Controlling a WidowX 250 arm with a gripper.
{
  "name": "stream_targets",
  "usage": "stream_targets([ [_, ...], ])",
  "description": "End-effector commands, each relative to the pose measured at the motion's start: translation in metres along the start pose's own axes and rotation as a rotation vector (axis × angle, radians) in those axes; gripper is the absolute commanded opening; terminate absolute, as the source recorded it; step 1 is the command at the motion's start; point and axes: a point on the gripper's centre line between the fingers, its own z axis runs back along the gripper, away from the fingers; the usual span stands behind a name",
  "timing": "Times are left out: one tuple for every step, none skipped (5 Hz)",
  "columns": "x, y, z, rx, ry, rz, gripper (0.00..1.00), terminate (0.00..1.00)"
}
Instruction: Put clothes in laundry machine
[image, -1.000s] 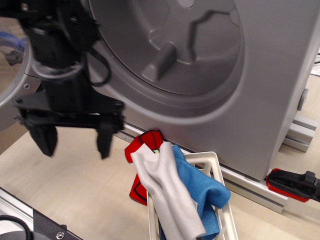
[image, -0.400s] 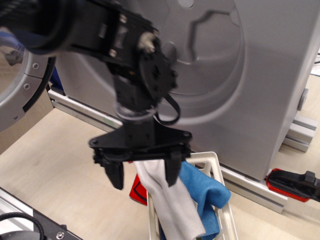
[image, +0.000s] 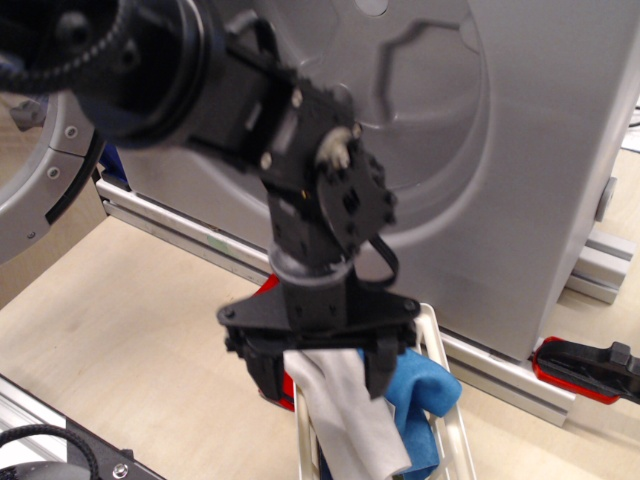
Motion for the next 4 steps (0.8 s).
stream_targets([
  [-0.001,-0.016,-0.013,-0.023,-0.039,-0.001,1.0,0.0],
  [0.0,-0.021,-0.024,-0.019,-0.067,0.008,1.0,0.0],
  [0.001,-0.024,-0.031,-0.014,-0.083,0.025,1.0,0.0],
  [0.0,-0.026,-0.04,-0.033,-0.076,0.037,1.0,0.0],
])
